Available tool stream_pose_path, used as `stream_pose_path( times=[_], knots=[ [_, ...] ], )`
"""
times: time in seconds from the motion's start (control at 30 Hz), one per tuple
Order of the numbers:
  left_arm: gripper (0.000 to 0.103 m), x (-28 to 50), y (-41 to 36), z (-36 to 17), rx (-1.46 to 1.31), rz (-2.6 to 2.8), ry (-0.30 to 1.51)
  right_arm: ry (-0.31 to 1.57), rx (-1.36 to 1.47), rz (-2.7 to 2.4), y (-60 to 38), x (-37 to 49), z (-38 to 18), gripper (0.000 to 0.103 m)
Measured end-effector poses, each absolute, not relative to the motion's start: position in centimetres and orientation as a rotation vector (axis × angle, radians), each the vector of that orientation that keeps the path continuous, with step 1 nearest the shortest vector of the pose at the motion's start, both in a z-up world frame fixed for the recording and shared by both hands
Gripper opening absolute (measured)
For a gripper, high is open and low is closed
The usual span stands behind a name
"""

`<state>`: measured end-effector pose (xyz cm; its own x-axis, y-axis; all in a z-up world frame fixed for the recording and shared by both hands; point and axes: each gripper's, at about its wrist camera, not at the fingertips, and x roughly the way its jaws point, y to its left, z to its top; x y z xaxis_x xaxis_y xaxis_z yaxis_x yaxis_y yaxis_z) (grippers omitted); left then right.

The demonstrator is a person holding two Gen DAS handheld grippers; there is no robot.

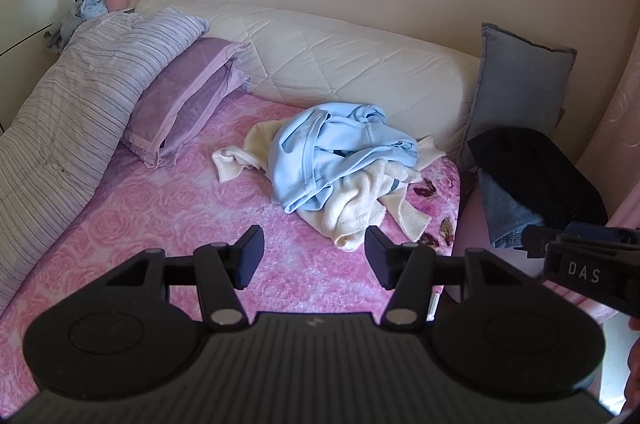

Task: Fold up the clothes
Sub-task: 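Move both grippers toward the clothes pile on the bed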

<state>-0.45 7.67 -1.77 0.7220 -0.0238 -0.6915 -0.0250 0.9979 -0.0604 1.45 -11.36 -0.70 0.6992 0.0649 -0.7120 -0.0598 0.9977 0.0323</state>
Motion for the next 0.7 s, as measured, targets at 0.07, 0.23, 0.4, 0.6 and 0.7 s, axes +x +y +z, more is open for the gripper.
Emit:
stream_pose_path(
  times=[0.07,0.23,0.4,0.6,0.7],
  knots=[
    [0.052,-0.1,7.6,-1.8,-0.067,0.007,0.769,0.797,0.005,0.076,-11.3,1.8,-1.0,0.049],
    [0.052,0.9,7.9,-2.3,-0.072,0.03,0.784,0.811,0.004,0.093,-11.3,2.9,-1.7,0.049],
    [0.052,1.9,8.1,-3.1,-0.074,0.05,0.806,0.833,0.006,0.109,-11.3,4.2,-2.6,0.049],
    [0.052,3.6,7.9,-4.3,-0.074,0.077,0.838,0.859,0.006,0.136,-11.5,6.2,-4.1,0.049],
    [0.052,4.8,7.6,-4.9,-0.076,0.095,0.861,0.877,0.002,0.156,-11.7,7.6,-4.9,0.049]
  ],
)
